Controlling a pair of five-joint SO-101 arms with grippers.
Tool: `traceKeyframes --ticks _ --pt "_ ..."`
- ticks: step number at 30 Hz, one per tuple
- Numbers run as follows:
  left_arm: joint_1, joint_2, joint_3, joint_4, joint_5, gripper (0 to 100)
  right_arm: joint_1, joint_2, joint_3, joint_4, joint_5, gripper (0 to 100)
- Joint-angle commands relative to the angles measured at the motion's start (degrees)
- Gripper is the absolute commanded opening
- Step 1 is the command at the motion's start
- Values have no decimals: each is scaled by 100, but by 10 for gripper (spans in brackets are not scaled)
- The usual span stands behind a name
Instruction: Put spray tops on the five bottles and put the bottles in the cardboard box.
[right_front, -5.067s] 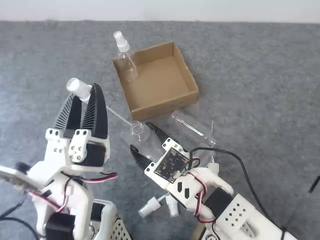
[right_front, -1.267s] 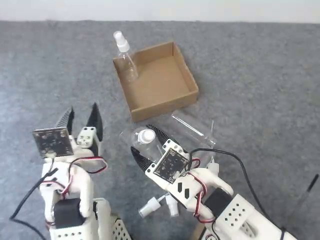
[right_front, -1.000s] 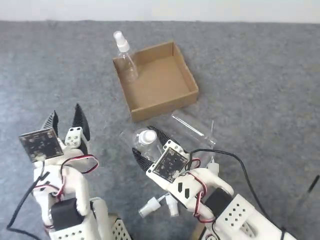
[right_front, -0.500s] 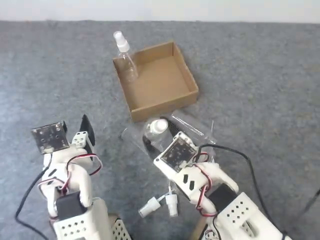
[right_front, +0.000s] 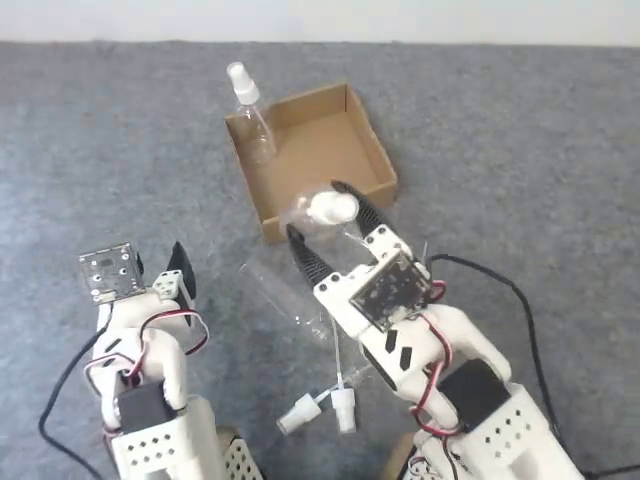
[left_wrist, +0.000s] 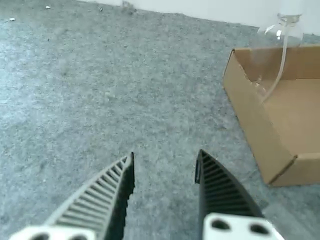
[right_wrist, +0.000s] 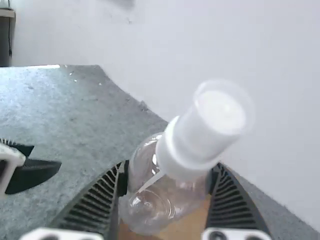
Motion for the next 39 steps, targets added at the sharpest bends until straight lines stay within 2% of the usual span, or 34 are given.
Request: traceKeyframes --ticks 1,4,16,26,39 --pt "18 -70 127 -448 62 192 75 725 -932 13 62 100" --pt "9 -70 251 -712 70 192 75 1473 -1521 4 62 100" --pt "9 -70 251 -686 70 192 92 4479 -3745 -13 70 100" --pt "-9 -62 251 -686 70 192 532 6897 -5477 13 35 100" --pt "-18 -62 251 -677 70 192 796 9174 -7051 -31 26 101"
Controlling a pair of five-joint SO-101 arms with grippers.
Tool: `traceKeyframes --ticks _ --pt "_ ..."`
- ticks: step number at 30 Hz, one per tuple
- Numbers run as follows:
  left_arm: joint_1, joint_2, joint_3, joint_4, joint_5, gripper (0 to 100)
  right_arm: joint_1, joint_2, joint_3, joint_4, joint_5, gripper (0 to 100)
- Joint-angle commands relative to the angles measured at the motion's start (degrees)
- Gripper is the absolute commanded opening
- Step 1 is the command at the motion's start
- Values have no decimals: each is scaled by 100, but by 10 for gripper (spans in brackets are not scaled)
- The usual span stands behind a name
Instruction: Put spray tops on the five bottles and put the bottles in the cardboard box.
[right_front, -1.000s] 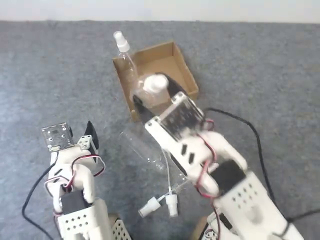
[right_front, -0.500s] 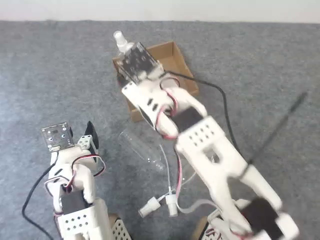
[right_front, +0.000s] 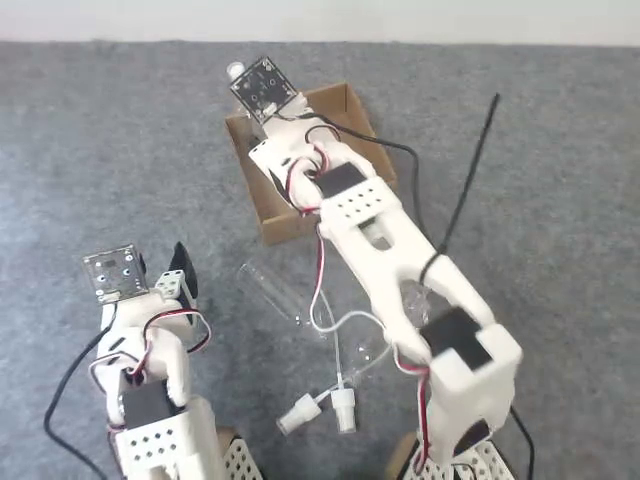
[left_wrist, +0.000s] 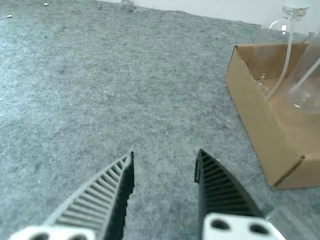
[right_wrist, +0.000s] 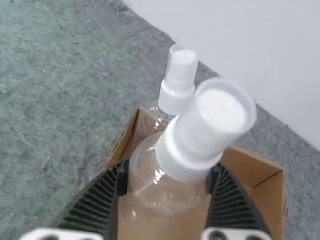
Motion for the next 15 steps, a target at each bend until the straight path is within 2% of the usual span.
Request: traceKeyframes --ticks 1,11,15 --pt "-18 -62 -66 -193 70 192 92 145 -642 -31 26 101" --pt "-18 -53 -66 -167 70 192 57 1051 -1310 -31 9 102" --pt "-18 -62 -66 -114 70 192 66 1218 -1468 -31 -413 102"
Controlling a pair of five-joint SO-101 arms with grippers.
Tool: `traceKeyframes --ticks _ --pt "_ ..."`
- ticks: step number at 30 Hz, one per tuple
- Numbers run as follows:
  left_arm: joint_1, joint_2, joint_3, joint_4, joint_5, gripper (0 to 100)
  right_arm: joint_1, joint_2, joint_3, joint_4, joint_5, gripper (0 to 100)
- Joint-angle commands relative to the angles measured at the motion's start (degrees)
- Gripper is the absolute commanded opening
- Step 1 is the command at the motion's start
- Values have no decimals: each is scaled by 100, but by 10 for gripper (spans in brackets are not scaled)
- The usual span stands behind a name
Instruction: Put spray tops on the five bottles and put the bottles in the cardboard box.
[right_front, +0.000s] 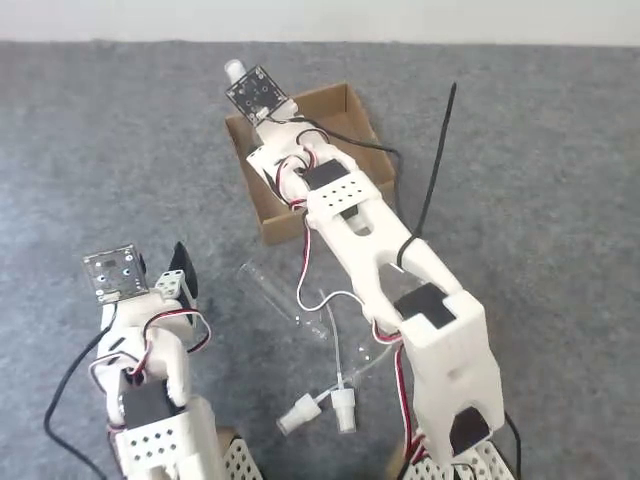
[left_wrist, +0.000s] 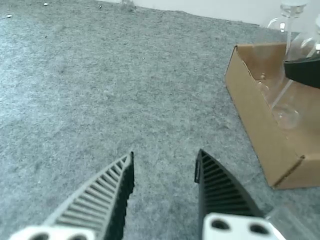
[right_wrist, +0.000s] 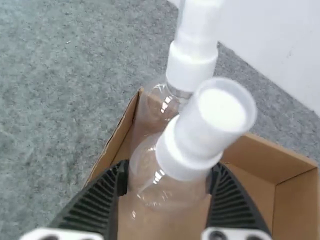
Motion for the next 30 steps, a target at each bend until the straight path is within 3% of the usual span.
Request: traceKeyframes --ticks 1,15,20,30 --pt "-18 -62 -66 -114 70 192 75 -110 -501 -31 -369 102" --pt "-18 -62 -66 -105 70 192 40 84 -519 22 -387 102" --pt "-18 -62 -66 -105 70 192 -48 259 -519 22 237 102" --pt "-18 -62 -66 -105 70 192 -66 259 -519 31 281 106"
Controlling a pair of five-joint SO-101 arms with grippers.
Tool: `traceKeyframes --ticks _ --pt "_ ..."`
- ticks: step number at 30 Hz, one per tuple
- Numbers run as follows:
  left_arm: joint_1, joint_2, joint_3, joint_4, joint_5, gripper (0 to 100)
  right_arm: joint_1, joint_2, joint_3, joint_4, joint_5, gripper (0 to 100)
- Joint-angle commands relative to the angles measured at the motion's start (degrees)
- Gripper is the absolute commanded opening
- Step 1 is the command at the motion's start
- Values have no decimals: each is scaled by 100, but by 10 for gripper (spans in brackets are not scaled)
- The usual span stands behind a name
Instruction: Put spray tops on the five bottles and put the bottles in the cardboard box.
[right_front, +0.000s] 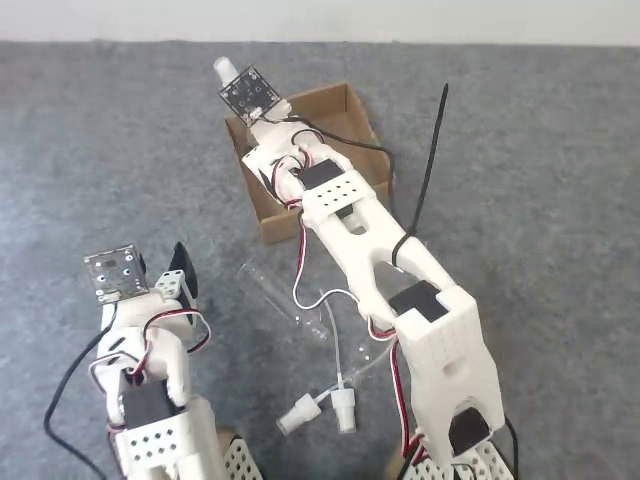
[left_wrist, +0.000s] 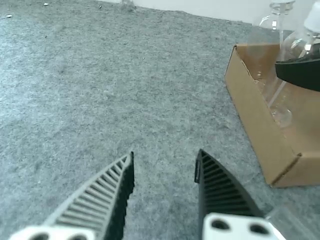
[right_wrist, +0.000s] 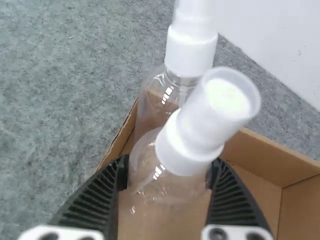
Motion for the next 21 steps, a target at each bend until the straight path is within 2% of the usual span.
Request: traceKeyframes --ticks 1,6,13,21 --pt "-18 -62 -66 -105 70 192 -48 -66 -255 40 97 106" --pt "-18 -62 -66 -105 70 192 -48 -84 -264 242 114 110" --pt "-18 -62 -66 -114 70 192 -57 -92 -264 409 97 247" --pt "-18 -62 -66 -114 70 192 -57 -119 -264 444 88 251"
